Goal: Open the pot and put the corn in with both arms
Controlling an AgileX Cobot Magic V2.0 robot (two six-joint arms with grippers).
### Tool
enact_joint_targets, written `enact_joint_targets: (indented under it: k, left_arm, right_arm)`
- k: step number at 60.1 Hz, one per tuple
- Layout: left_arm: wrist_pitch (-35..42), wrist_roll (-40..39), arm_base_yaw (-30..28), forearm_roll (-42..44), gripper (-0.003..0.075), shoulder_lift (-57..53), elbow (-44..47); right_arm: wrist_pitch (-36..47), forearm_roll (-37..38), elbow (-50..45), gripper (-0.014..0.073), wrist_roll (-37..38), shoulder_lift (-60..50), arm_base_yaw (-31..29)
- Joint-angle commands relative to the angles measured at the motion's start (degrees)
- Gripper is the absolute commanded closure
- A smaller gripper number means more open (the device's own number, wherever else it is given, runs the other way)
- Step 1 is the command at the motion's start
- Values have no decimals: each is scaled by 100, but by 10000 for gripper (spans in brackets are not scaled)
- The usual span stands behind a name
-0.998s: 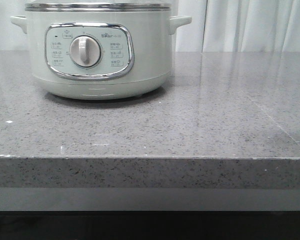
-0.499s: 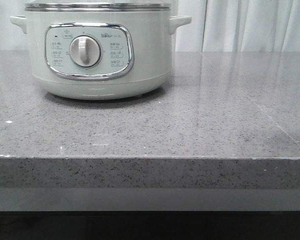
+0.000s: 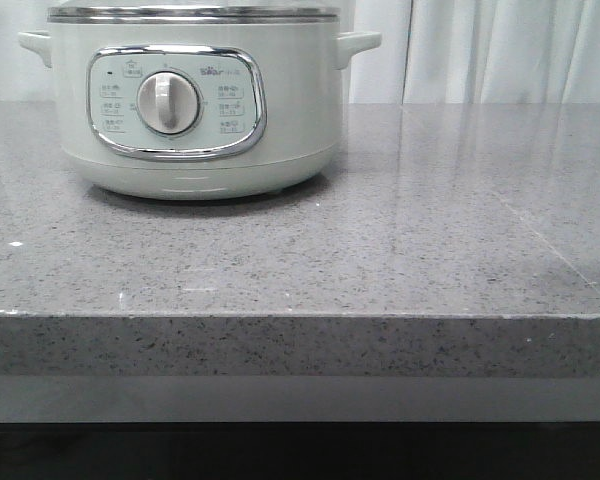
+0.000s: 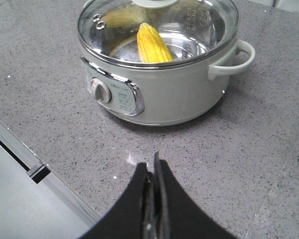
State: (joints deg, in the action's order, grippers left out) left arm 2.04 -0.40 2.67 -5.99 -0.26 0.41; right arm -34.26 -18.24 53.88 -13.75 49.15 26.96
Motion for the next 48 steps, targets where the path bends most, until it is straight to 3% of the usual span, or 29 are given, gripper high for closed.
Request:
enact_joint_targets:
  k: [1,48]
  left_arm:
    - [512,-60,-21,10,741,-131,27]
    - [369,-60,-21,-20,741,-121,27]
  right_arm:
    - [355,-103,146,661,-18,-28,-13]
    - [355,-103,146,661,-18,-28,-13]
